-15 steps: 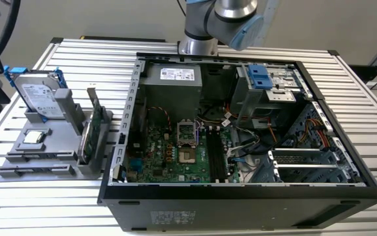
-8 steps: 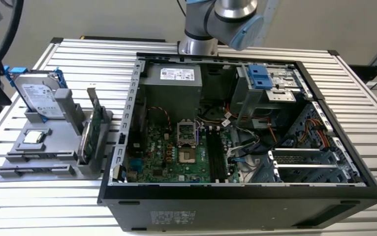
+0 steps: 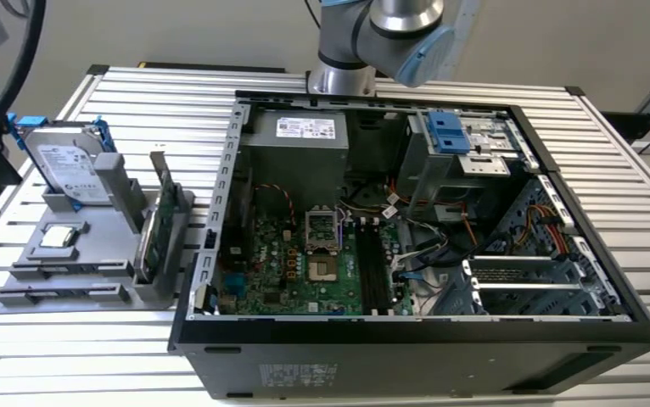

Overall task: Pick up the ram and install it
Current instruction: 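Pick up the ram and move it above insertion slot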

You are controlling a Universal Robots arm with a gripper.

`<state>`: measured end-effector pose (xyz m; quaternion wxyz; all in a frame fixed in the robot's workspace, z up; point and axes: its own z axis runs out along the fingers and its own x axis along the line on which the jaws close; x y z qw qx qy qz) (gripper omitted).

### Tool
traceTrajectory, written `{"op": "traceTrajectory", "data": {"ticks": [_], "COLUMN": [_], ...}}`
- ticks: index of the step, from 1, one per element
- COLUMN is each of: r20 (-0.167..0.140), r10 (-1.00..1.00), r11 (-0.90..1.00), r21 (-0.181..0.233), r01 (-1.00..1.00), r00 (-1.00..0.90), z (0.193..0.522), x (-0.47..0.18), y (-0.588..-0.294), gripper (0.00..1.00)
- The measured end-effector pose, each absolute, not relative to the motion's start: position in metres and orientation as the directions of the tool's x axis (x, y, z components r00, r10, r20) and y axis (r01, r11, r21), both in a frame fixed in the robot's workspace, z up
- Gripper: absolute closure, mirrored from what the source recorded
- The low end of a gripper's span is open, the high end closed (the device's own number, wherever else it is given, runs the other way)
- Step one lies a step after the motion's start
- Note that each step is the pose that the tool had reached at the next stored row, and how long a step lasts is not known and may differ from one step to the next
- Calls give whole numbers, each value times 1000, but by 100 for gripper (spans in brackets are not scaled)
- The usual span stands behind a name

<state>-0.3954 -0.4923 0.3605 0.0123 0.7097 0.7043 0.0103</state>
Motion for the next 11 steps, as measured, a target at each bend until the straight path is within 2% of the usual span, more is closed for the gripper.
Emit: {"op": "traceTrajectory", "data": {"ticks": [11], "r20": [-7], "r10": [1000], "r11": [-8], "r21": [32], "r01": [999], "r00": [8], "z": [355], "x": [-395], "y": [-492], "gripper": [0]}}
